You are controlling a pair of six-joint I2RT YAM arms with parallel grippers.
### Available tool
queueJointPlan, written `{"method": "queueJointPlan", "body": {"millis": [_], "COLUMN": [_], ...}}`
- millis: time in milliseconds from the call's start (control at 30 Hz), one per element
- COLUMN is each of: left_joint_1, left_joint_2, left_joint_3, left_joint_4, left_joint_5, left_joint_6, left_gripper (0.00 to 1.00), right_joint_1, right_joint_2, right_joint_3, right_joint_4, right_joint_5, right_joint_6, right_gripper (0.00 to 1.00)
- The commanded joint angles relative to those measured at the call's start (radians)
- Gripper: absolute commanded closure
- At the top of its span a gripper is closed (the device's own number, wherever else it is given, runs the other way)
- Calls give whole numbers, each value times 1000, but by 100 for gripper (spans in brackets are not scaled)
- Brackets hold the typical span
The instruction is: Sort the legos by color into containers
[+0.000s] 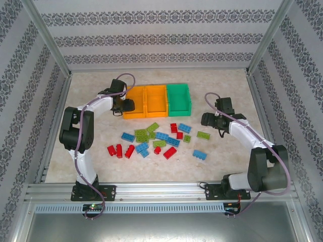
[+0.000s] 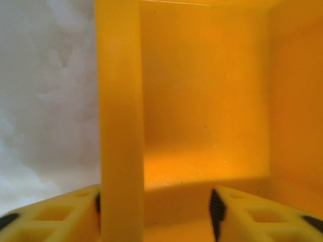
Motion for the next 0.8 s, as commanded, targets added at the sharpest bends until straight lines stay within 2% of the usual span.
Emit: {"method": "queueJointPlan", "body": {"millis": [0, 167, 300, 367, 500, 767], "left_joint_1": [-20, -23, -24, -25, -25, -24], "left_joint_2": [-50, -139, -236, -300, -399, -423], "left_joint_3": [-36, -111, -196, -258, -336, -369], "left_joint_4": [-16, 33, 105, 169, 247, 262], "left_joint_5": [5, -28, -60, -84, -95, -98], "left_joint_6": [-16, -7, 5, 15, 58, 48], "left_gripper": [34, 18, 14, 1, 0, 0], "right_joint_1": [50, 123, 156, 170, 175, 183], "right_joint_2": [8, 42, 92, 111, 140, 207], "right_joint_3": [40, 55, 65, 77, 74, 92], "right_joint_4": [-149, -192, -221, -241, -235, -197], "right_joint_5": [-19, 24, 68, 92, 100, 50], "right_joint_6": [80, 125, 151, 167, 193, 199], "right_gripper": [11, 10, 10, 11, 12, 13]}}
